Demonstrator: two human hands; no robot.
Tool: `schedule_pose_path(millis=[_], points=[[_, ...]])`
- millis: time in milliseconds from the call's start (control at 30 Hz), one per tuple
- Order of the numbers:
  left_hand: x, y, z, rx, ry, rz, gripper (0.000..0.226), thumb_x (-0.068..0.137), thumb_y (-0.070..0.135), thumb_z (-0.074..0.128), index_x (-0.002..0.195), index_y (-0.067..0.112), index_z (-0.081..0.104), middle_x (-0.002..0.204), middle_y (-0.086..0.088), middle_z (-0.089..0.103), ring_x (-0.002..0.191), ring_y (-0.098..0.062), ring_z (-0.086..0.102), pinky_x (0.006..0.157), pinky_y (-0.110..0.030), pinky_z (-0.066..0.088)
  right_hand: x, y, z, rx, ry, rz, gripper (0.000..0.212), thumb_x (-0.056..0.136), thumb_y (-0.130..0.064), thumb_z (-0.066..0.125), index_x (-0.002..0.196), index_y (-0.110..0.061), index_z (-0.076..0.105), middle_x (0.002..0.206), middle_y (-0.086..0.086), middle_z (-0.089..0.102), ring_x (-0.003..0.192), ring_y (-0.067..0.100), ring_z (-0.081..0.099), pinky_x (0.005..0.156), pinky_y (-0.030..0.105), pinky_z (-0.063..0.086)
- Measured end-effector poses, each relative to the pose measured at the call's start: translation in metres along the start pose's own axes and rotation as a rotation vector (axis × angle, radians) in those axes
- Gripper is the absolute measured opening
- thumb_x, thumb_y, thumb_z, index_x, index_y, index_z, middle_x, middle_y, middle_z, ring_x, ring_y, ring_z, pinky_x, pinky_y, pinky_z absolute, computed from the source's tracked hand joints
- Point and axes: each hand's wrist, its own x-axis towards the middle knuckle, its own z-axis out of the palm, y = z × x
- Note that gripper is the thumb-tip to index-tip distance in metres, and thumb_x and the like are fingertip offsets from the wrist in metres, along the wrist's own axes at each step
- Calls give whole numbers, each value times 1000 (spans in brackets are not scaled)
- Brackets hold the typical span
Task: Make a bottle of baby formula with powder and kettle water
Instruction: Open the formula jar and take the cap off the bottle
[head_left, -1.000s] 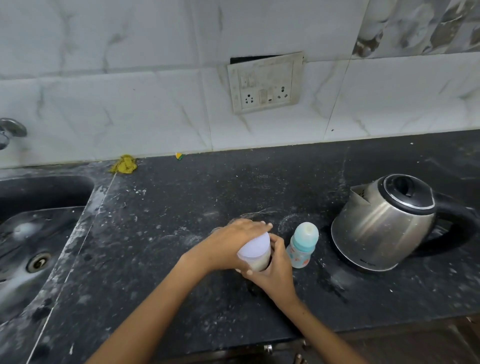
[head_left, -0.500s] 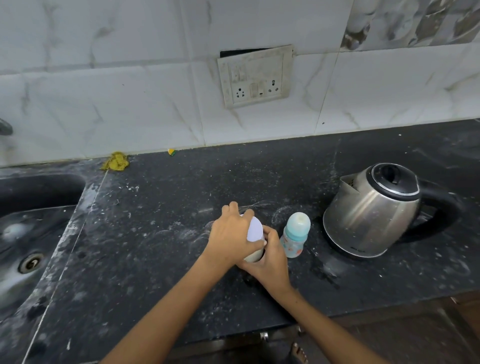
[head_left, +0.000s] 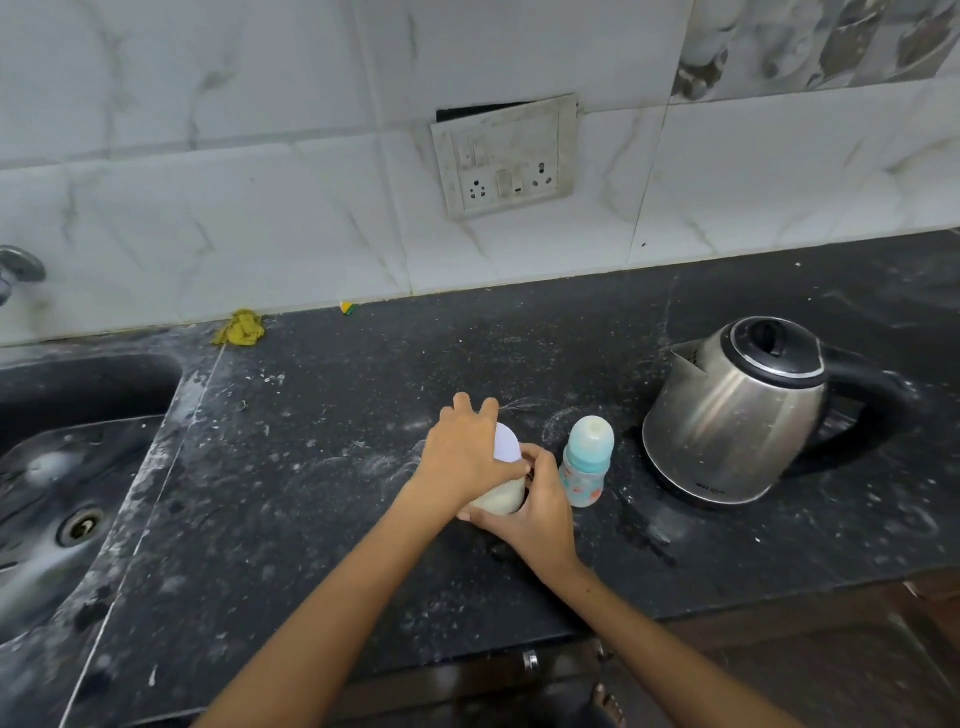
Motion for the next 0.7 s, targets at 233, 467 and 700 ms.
schedule_pose_path(millis=[233,467,700], points=[[8,-40,-18,-131,-302,465,67,56,30,84,116,36,56,114,9,43,107,-14,43,90,-30,42,-1,17,-15,74,-262,-44,95,60,-16,87,140,-16,36,137,-2,49,129,7,47,104,21,41],[20,-31,-20,-115,-350,559,64,60,22,84,119,33,61,114,7,49,105,-10,48,92,-31,44,3,7,-12,139,-179,76,87,53,-14,91,125,-22,45,119,-5,59,108,-7,55,85,12,46],[1,-31,-22,-284,105,338,63,70,57,70,123,28,50,119,3,51,108,-15,51,90,-34,48,-3,4,1,94,-22,43,97,48,-38,89,130,-21,42,124,-7,57,113,11,58,92,37,53]])
